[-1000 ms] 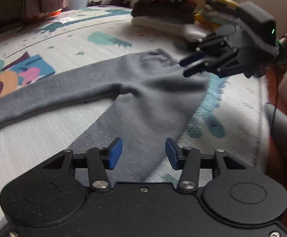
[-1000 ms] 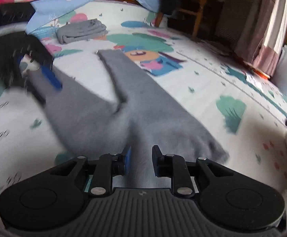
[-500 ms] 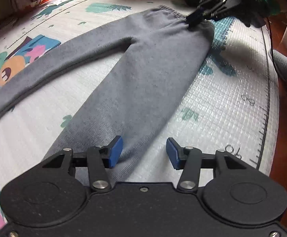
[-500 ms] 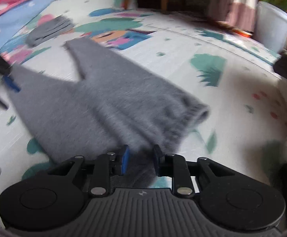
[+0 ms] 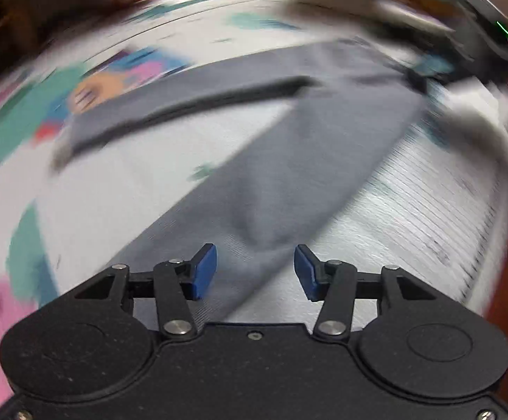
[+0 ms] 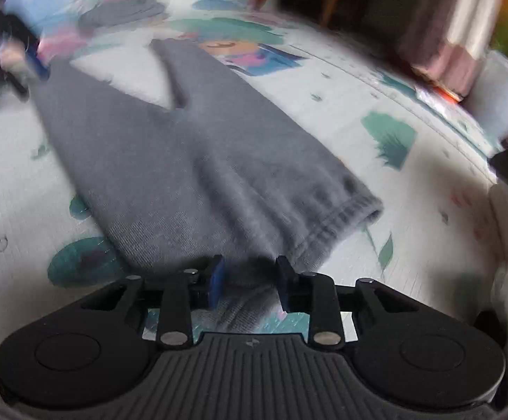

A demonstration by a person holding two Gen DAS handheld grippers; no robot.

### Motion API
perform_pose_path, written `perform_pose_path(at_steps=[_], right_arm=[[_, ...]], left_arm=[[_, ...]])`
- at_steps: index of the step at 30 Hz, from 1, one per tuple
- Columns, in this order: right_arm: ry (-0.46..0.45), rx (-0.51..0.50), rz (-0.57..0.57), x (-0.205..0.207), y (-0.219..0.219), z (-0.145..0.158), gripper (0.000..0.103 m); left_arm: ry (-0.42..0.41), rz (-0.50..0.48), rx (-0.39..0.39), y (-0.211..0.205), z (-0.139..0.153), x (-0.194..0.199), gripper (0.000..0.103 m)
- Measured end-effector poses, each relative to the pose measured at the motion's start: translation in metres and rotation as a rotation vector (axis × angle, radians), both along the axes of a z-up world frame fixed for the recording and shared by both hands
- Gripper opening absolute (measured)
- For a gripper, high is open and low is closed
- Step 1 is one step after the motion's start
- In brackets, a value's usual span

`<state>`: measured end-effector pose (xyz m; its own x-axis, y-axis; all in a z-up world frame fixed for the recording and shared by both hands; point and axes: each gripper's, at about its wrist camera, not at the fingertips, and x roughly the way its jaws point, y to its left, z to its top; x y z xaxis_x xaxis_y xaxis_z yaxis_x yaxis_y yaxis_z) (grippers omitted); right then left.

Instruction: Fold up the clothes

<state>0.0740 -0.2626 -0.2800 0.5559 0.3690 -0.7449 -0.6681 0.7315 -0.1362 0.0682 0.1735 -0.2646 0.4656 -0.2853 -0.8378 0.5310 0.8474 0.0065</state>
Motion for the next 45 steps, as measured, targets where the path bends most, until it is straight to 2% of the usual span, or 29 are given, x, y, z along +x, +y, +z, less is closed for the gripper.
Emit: perform_pose_path(at_steps=[1, 3, 6, 8, 9, 10, 12, 14, 16, 18, 21, 23, 24, 25, 27, 29, 31, 33, 35, 37, 41, 45], right_arm=[[0.020, -0.006, -0.021, 0.001, -0.001, 0.005, 0.032], [0.052, -0.013, -0.044, -0.002, -0.002, 0.010, 0.032], [0.071, -0.039, -0.047, -0.007, -0.005, 0.010, 0.034], [0.074, -0.046, -0.061, -0.009, -0.005, 0.011, 0.034], [0.079, -0.040, -0.078, -0.008, -0.003, 0.010, 0.034], [0.084, -0.034, -0.094, -0.007, -0.001, 0.010, 0.034], [0.063, -0.029, -0.088, -0.011, 0.005, 0.015, 0.034], [0.037, -0.026, -0.068, -0.017, 0.011, 0.020, 0.034], [0.018, -0.030, -0.021, -0.022, 0.019, 0.020, 0.032], [-0.002, -0.035, 0.030, -0.028, 0.026, 0.018, 0.032], [0.008, -0.033, 0.022, -0.023, 0.029, 0.010, 0.032], [0.074, 0.018, -0.026, -0.012, 0.017, 0.002, 0.035], [0.102, 0.067, -0.039, -0.007, 0.008, 0.000, 0.035], [0.120, 0.084, -0.047, -0.005, 0.003, 0.000, 0.034], [0.119, 0.078, -0.045, -0.004, 0.002, 0.008, 0.034], [0.063, 0.063, -0.006, -0.013, 0.003, 0.020, 0.037], [0.003, 0.015, 0.074, -0.026, 0.004, 0.028, 0.037], [-0.047, -0.077, 0.178, -0.042, 0.005, 0.028, 0.037], [-0.098, -0.193, 0.277, -0.058, 0.007, 0.022, 0.035], [-0.127, -0.264, 0.320, -0.066, 0.006, 0.016, 0.035], [-0.179, -0.360, 0.378, -0.075, 0.006, 0.008, 0.032], [-0.232, -0.413, 0.450, -0.077, 0.015, 0.002, 0.032]], left_arm=[[0.007, 0.035, -0.045, 0.009, 0.000, 0.001, 0.052], [0.004, 0.088, -0.047, 0.016, 0.007, 0.005, 0.050], [-0.098, 0.063, -0.072, 0.015, 0.016, 0.011, 0.050], [-0.054, 0.192, -0.091, 0.034, 0.008, 0.027, 0.050], [-0.029, 0.261, -0.101, 0.044, 0.003, 0.036, 0.053], [-0.004, 0.329, -0.111, 0.055, -0.001, 0.044, 0.043], [-0.049, 0.466, -0.119, 0.074, 0.011, 0.043, 0.040], [-0.081, 0.502, -0.169, 0.088, 0.018, 0.034, 0.040], [-0.096, 0.459, -0.183, 0.088, 0.016, 0.026, 0.040], [-0.115, 0.346, -0.162, 0.072, 0.014, 0.019, 0.040], [-0.141, 0.207, -0.192, 0.051, 0.008, 0.016, 0.040], [-0.083, 0.207, -0.173, 0.044, -0.005, 0.027, 0.043], [-0.033, 0.251, -0.166, 0.049, -0.016, 0.032, 0.044], [-0.025, 0.273, -0.178, 0.053, -0.014, 0.032, 0.045], [-0.021, 0.310, -0.206, 0.060, -0.007, 0.033, 0.044], [-0.082, 0.228, -0.169, 0.054, 0.007, 0.021, 0.047], [-0.134, 0.100, -0.098, 0.041, 0.016, 0.005, 0.047], [-0.188, -0.067, 0.023, 0.025, 0.017, -0.013, 0.047], [-0.260, -0.248, 0.197, 0.010, 0.009, -0.036, 0.047], [-0.312, -0.380, 0.345, -0.001, -0.004, -0.052, 0.047], [-0.333, -0.511, 0.493, -0.003, -0.026, -0.064, 0.046], [-0.329, -0.507, 0.501, -0.001, -0.028, -0.061, 0.045]])
